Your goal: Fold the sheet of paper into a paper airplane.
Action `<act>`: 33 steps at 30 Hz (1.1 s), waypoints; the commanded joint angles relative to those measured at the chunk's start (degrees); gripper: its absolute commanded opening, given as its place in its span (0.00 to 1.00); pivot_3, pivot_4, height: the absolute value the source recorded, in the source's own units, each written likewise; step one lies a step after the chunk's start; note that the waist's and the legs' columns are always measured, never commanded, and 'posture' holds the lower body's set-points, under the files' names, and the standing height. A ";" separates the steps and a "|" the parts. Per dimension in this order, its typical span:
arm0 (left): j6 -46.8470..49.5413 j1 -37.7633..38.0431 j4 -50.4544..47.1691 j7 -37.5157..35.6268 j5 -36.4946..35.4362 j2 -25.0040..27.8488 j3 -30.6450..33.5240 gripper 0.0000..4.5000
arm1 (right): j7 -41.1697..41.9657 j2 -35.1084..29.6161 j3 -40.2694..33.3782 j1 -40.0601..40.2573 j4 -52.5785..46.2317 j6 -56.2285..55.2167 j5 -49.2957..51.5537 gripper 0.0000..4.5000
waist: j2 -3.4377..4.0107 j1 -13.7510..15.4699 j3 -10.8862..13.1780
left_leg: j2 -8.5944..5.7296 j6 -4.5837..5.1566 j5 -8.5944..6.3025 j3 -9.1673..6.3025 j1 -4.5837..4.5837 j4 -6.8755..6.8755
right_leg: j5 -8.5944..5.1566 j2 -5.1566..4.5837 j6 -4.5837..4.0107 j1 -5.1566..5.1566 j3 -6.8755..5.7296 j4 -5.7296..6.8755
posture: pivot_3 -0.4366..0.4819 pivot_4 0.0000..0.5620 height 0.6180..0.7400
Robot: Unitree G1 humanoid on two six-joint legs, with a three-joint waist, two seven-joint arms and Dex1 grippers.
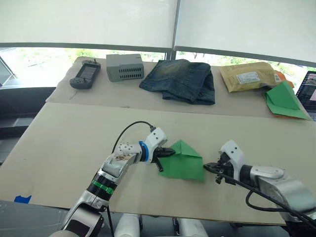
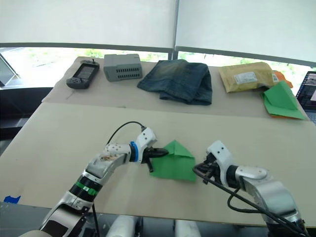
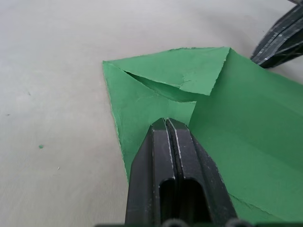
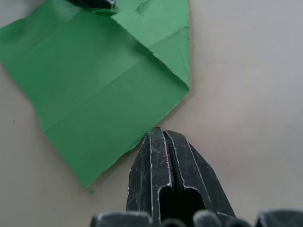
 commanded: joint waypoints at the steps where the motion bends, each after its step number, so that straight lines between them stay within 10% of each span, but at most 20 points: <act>1: 1.08 1.07 2.40 0.28 1.89 0.37 -1.53 0.00 | 1.57 -3.33 -2.28 2.80 -3.79 3.29 3.13 0.00 | 0.00 0.14 0.00 | -0.01 0.00 0.00 0.00 -0.01 -0.01 | 0.00 0.00 0.00 -0.01 0.00 0.00 | 0.48 0.27 0.95; 9: 0.58 0.54 3.04 0.11 2.15 0.17 -1.86 0.00 | -1.56 -1.42 -7.59 9.13 -8.44 6.77 7.70 0.00 | -0.02 0.27 -0.01 | -0.01 0.00 0.00 -0.07 -0.03 0.01 | -0.05 0.01 -0.04 0.00 -0.02 -0.01 | 0.48 0.27 0.95; 17: 0.60 0.47 3.07 -0.30 2.15 0.33 -1.93 0.00 | -2.67 6.57 -18.26 14.62 -10.22 11.42 22.41 0.59 | -0.04 0.28 -0.03 | 0.01 0.00 0.00 -0.12 -0.06 0.01 | -0.21 0.04 -0.29 0.01 -0.03 0.00 | 0.48 0.27 0.95; 33: 0.46 0.00 3.37 -0.80 2.70 0.49 -2.16 0.00 | -23.25 24.40 -25.95 18.52 1.86 15.87 49.56 0.59 | 0.22 -0.21 -0.17 | 0.06 0.00 0.00 -0.25 -0.12 -0.01 | -0.25 0.03 -0.37 0.01 -0.01 0.01 | 0.48 0.27 0.95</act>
